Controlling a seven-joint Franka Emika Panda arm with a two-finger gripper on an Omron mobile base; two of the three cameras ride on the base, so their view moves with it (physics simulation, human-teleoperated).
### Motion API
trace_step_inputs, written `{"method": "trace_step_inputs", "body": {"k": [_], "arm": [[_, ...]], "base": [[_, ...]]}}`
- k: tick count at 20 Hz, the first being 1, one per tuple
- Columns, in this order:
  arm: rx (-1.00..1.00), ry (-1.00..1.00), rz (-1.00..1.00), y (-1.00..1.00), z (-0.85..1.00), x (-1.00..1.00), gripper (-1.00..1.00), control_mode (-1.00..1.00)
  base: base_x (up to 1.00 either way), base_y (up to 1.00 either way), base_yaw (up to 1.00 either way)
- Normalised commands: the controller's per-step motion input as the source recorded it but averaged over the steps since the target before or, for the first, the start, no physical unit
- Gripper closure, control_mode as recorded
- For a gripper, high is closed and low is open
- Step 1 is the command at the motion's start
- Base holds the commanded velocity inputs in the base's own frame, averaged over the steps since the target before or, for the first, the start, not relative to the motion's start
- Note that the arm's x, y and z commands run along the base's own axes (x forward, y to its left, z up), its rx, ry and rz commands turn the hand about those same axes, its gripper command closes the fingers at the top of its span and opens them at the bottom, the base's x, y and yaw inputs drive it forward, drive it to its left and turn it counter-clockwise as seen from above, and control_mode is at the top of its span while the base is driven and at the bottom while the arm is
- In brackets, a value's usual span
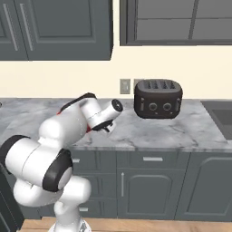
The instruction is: Place the cup inside the bowl on the dining table and move the bowl to any counter.
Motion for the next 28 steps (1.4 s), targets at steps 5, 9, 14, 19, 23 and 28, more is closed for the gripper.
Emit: {"method": "trace_step_inputs", "body": {"k": [5,9,14,19,23,28], "arm": [[0.00,0.00,0.00,0.33,-0.02,0.45,1.00,-1.00],[0.00,0.00,0.00,0.23,-0.06,0.25,1.00,-1.00],[0.00,0.00,0.00,0.18,-0.07,0.08,1.00,-1.00],[0.00,0.00,0.00,0.18,-0.09,0.08,1.00,-1.00],[0.00,0.01,0.00,0.17,-0.18,0.14,1.00,-1.00],[0.00,0.01,0.00,0.10,-0.28,0.13,1.00,-1.00]], "base": [[0.00,0.00,0.00],[0.00,0.00,0.00],[0.00,0.00,0.00],[0.00,0.00,0.00],[0.00,0.00,0.00],[0.00,0.00,0.00]]}}
